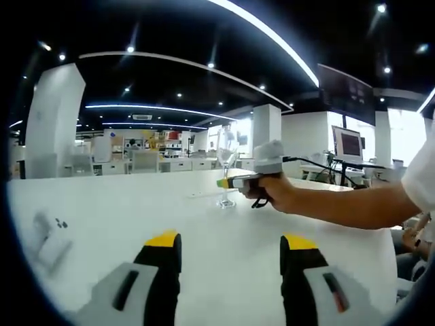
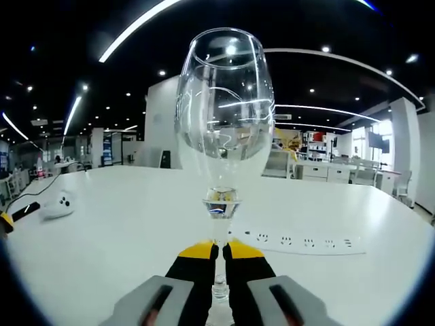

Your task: Stand the stemmed glass upright on the table place it in front of you

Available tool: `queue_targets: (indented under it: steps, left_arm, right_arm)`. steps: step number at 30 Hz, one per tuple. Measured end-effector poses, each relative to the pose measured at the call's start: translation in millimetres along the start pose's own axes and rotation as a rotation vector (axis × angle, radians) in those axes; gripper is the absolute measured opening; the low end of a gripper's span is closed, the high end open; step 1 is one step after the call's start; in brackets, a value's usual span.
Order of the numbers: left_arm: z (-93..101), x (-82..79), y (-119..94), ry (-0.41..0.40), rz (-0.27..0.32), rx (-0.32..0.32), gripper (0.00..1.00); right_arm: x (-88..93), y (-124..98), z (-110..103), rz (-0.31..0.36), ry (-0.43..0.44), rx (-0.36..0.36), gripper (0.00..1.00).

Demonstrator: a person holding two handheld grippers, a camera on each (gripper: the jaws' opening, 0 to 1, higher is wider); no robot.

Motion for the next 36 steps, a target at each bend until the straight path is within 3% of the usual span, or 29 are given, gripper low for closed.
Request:
queue_targets:
  steps: [36]
  left_arm:
    - [0.4, -0.5, 0.2, -0.001, 0.003, 0.003, 0.58]
  right_arm:
    - [2.6, 4.6, 1.3, 0.010, -0.021, 0.003, 0.10]
Point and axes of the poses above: the point that each gripper's makers call its tool centre point, and the gripper's own axes: y roughly forward along the fingers, z roughly to its right, x roughly out of its underside, the point moved 4 cm from there along -y, roughly backward along the fingers, and after that the axes turned 15 degrees about z, right-handed, at the moved point
